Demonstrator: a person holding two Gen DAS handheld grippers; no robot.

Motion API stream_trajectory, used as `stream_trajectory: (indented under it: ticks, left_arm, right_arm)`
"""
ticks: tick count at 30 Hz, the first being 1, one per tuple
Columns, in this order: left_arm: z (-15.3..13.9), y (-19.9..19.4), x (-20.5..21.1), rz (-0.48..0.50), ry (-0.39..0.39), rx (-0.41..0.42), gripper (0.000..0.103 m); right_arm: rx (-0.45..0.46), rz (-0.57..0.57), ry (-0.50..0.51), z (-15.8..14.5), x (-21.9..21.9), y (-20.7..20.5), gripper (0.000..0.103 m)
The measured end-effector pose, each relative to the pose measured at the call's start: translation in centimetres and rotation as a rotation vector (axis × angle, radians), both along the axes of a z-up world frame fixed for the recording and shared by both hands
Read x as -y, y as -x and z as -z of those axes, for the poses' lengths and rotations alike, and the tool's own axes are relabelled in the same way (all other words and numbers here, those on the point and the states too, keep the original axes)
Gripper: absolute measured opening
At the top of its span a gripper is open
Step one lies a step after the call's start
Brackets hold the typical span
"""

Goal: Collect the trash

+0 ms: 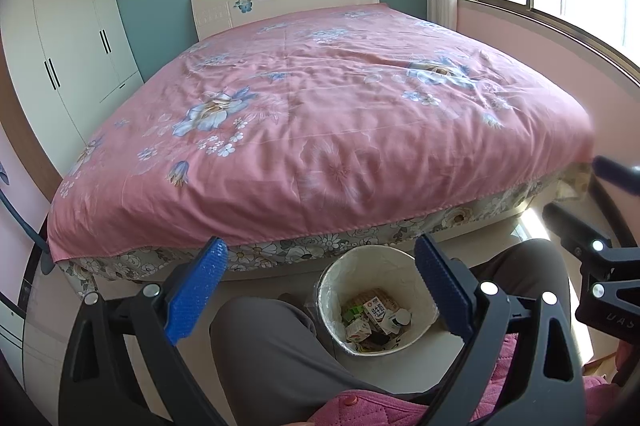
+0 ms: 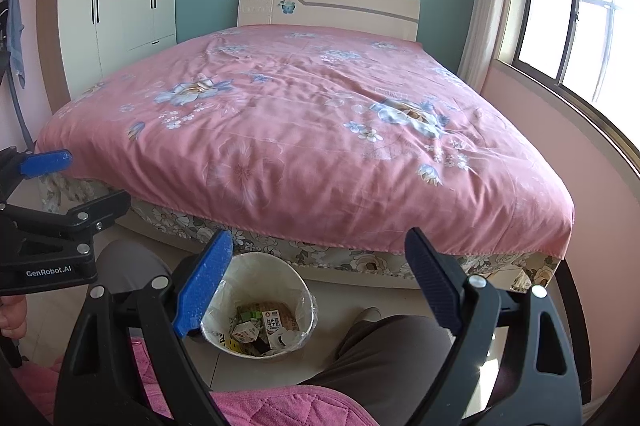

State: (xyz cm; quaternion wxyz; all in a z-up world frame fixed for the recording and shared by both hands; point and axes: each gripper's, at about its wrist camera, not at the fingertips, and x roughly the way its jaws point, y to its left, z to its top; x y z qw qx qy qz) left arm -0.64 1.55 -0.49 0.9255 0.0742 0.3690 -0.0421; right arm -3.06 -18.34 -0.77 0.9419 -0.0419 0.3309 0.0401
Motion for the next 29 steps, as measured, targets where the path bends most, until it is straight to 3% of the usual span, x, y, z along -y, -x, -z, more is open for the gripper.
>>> stream_trajectory:
  ticks: [29]
  left_arm:
    - [0.61, -0.09, -0.65, 0.004, -0.005, -0.018, 0.096]
  right_arm:
    - [-0.029, -0.007, -0.015, 0.59, -0.15, -0.19, 0.087]
